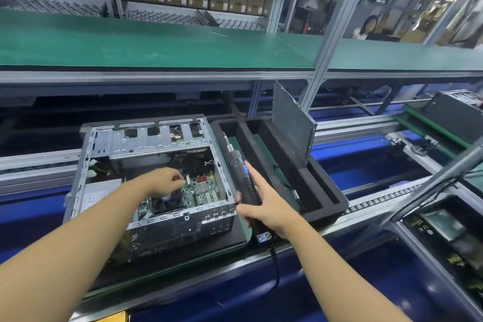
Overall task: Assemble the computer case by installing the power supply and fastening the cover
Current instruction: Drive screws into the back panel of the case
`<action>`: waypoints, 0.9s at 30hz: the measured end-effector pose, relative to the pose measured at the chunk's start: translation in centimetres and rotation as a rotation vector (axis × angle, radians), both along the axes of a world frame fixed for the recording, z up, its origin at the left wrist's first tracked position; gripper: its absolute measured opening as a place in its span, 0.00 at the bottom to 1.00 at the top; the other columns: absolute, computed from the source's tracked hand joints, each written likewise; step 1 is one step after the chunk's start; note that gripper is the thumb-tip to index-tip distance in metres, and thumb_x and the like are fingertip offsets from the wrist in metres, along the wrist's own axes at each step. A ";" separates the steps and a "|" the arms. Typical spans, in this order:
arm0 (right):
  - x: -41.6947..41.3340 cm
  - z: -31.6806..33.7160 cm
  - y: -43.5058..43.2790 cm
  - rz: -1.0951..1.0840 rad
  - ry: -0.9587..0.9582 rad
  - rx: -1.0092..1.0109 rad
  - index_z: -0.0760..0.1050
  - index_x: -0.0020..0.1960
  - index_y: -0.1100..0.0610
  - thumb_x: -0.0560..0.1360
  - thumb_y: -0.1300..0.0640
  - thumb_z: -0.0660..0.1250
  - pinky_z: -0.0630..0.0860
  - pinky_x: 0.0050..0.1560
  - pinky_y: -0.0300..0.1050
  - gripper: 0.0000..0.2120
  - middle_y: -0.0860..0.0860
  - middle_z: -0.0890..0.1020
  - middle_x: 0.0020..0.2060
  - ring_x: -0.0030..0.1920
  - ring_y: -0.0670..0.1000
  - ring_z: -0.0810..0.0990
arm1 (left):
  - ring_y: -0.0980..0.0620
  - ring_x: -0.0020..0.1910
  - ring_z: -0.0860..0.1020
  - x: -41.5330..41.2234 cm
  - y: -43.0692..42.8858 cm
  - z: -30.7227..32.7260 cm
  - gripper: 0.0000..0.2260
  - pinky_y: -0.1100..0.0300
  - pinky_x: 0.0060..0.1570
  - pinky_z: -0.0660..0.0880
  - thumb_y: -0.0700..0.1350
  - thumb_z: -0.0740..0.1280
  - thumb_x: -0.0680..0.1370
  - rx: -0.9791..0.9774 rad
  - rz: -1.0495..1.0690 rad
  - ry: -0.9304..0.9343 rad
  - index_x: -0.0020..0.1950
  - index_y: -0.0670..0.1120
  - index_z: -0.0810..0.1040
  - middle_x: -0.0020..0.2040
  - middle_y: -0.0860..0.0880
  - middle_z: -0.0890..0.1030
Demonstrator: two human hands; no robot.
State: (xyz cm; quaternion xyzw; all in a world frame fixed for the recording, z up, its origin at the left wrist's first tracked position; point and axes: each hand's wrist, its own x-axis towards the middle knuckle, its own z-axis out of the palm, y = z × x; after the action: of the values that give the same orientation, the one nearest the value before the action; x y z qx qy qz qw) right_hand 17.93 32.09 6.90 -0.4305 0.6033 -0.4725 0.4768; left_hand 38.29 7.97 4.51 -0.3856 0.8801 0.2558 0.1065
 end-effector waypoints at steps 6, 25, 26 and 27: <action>-0.6 -1.6 -0.5 0.032 -0.024 -0.006 0.59 0.75 0.25 0.72 0.63 0.75 0.82 0.42 0.53 0.47 0.50 0.84 0.48 0.38 0.57 0.79 | 0.64 0.46 0.76 -0.1 0.8 -2.7 0.11 0.68 0.47 0.70 0.54 0.68 0.80 0.175 -0.233 -0.103 0.60 0.54 0.82 0.54 0.57 0.82; 1.2 -2.5 -3.4 0.077 -0.090 0.028 0.60 0.76 0.26 0.72 0.61 0.76 0.80 0.44 0.52 0.46 0.54 0.82 0.49 0.42 0.57 0.78 | 0.54 0.72 0.67 5.3 -0.2 0.1 0.20 0.52 0.67 0.66 0.34 0.63 0.80 0.714 -0.053 0.041 0.59 0.59 0.83 0.74 0.55 0.69; 1.5 -2.7 -3.5 0.079 -0.093 0.028 0.60 0.76 0.26 0.72 0.60 0.77 0.80 0.43 0.51 0.46 0.53 0.83 0.49 0.42 0.57 0.78 | 0.53 0.72 0.68 5.7 -0.1 0.3 0.20 0.50 0.66 0.67 0.34 0.62 0.80 0.713 -0.018 0.091 0.59 0.58 0.83 0.74 0.55 0.69; 1.8 -2.9 -3.6 0.079 -0.096 0.030 0.60 0.76 0.26 0.71 0.60 0.77 0.80 0.43 0.51 0.46 0.53 0.83 0.50 0.42 0.56 0.78 | 0.51 0.72 0.69 5.9 0.1 0.5 0.20 0.47 0.67 0.67 0.33 0.62 0.80 0.717 0.014 0.132 0.59 0.56 0.83 0.73 0.54 0.70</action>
State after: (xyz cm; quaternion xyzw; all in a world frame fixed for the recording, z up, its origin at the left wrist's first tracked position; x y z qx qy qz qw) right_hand 19.72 28.48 4.03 -0.4238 0.5693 -0.4642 0.5299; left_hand 44.20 8.06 5.05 -0.3123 0.7368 0.5732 0.1761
